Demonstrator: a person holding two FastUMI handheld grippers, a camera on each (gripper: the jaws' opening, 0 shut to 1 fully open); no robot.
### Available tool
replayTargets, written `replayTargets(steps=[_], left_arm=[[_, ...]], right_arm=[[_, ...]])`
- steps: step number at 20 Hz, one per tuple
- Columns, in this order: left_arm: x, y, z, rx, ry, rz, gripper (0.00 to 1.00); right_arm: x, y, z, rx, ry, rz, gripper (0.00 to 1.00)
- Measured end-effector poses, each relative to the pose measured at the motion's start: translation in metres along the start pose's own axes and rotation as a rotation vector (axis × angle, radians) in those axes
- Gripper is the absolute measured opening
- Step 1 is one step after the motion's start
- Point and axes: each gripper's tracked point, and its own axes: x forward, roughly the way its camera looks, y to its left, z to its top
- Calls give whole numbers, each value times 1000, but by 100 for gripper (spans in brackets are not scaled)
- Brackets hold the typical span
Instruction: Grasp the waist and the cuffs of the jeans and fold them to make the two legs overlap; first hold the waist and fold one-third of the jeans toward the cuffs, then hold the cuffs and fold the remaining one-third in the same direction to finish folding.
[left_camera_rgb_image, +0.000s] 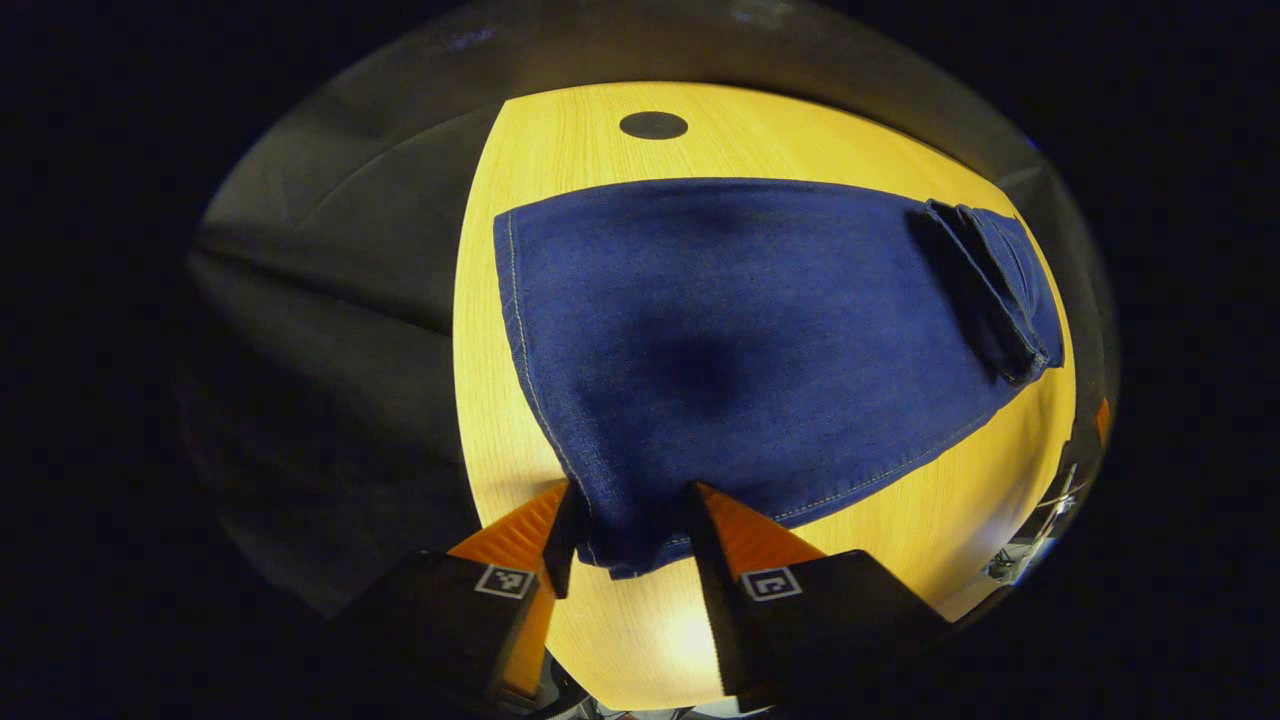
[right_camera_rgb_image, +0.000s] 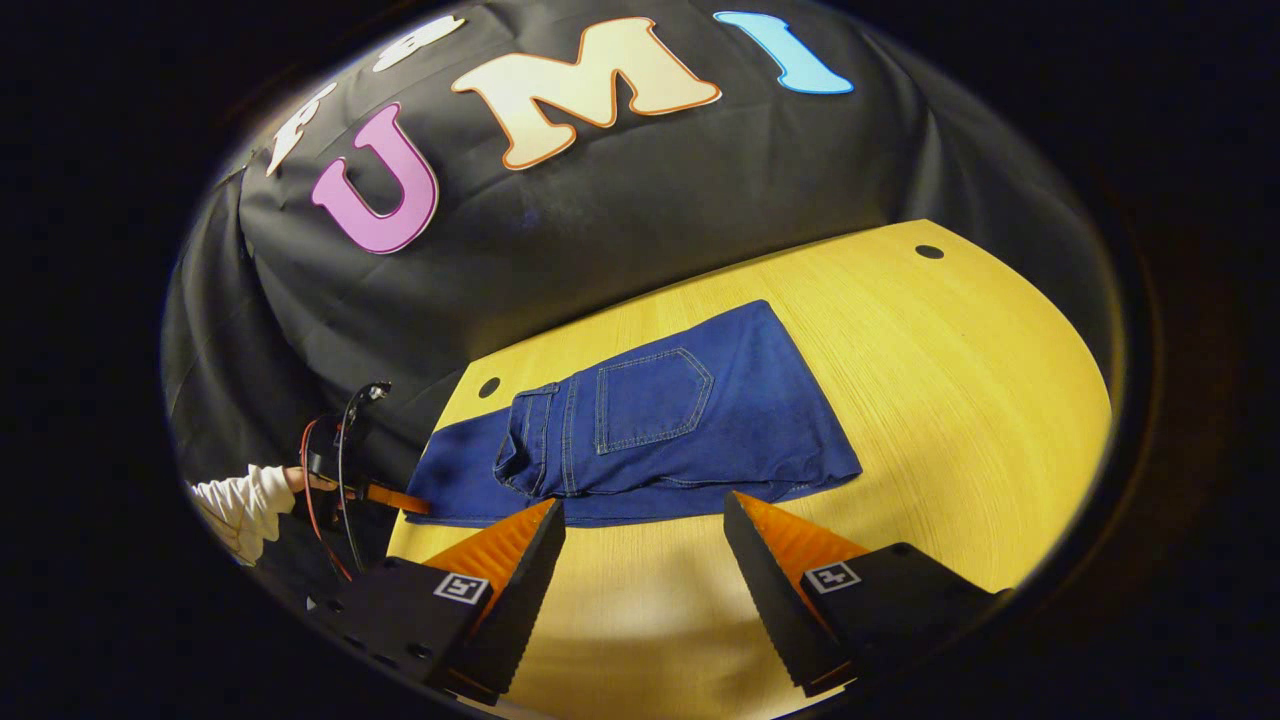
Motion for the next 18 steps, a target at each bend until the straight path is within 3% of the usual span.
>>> replayTargets(steps=[3,5,9,18], left_arm=[[-3,-12,1,11,12,-20,25],[-1,-14,0,2,10,-22,9],[-2,-15,0,-9,-3,-35,0],[-34,-35,22,-36,-38,-37,0]], right_arm=[[-8,-4,6,8,-20,-6,98],[-13,-7,10,20,-32,-12,98],[-26,-16,16,30,-52,-35,98],[-52,-42,18,6,-71,-100,98]])
